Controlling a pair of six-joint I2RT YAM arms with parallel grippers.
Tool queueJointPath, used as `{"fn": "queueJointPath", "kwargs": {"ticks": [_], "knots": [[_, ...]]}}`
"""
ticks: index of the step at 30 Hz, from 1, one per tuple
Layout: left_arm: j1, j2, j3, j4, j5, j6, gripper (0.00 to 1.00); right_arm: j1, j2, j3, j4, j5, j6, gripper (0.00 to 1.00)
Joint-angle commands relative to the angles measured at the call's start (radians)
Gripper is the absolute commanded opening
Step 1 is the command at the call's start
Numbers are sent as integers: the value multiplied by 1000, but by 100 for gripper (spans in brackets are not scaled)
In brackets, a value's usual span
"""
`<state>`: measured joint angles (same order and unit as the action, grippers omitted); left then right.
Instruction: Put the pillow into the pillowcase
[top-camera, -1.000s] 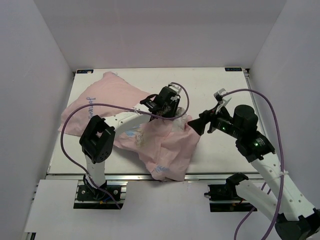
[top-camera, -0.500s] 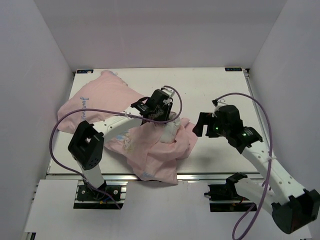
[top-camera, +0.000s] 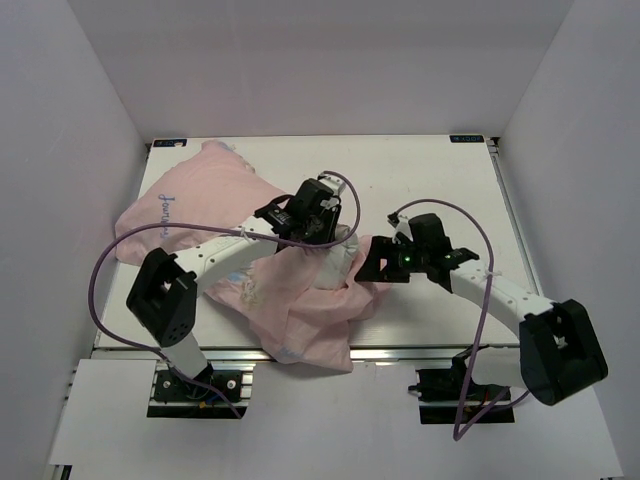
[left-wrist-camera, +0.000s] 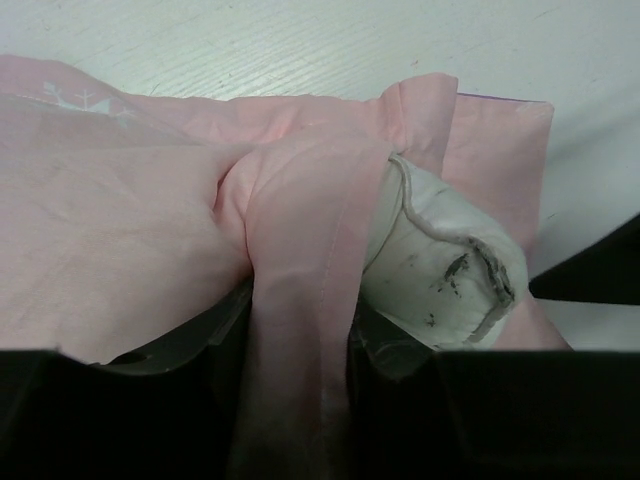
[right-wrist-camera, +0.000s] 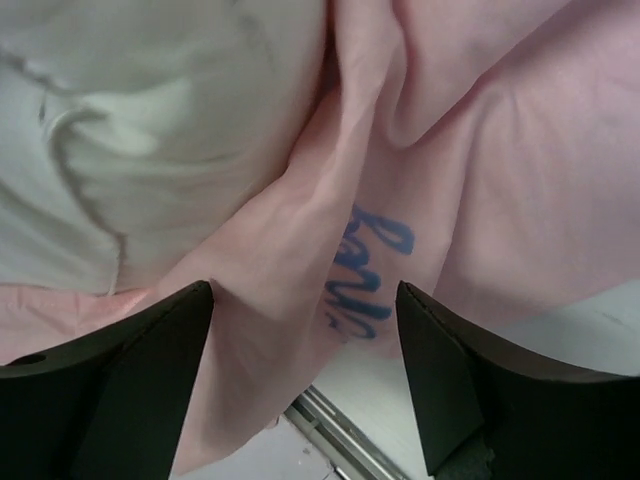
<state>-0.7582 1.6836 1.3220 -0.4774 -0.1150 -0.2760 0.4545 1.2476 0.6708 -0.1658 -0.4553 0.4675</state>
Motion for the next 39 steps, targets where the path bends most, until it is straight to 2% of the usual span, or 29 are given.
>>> {"fn": "queueJointPath", "kwargs": {"ticks": [1, 4, 5, 7, 13, 15, 16, 20, 24, 26, 29, 33, 37, 39], "knots": [[17, -74, -27, -35, -9, -5, 44, 0, 41, 4, 149, -27, 28, 78], [19, -90, -46, -26, 1, -5, 44, 1, 70, -10, 251, -23, 48, 25], [19, -91, -50, -26, 6, -5, 43, 0, 72, -11, 274, -13, 56, 0], [17, -99, -59, -24, 15, -2, 42, 0, 62, 2, 292, 41, 56, 0], [19, -162, -125, 6, 98, 44, 41, -28, -13, 142, 99, 289, -29, 0], [17, -202, -151, 26, 113, 70, 41, -43, -48, 190, 77, 361, -53, 0], [17, -220, -188, 40, 168, 77, 41, -65, -60, 202, 72, 380, -61, 0], [17, -303, -260, 82, 236, 106, 42, -126, -149, 246, 135, 275, -82, 0], [17, -282, -305, 115, 221, 110, 41, -126, -201, 305, 166, 76, -84, 0], [17, -208, -282, 106, 209, 106, 40, -126, -233, 308, 239, 20, -66, 0], [8, -99, -239, 115, 180, 77, 41, -126, -241, 341, 261, -60, -47, 0], [3, 34, -103, 155, 23, -40, 44, -126, -214, 427, 227, -129, -35, 0], [0, 162, 64, 151, -6, -77, 48, -126, -192, 475, 181, -57, -61, 0], [2, 204, 138, 125, 3, -86, 49, -126, -172, 481, 158, 75, -79, 0]]}}
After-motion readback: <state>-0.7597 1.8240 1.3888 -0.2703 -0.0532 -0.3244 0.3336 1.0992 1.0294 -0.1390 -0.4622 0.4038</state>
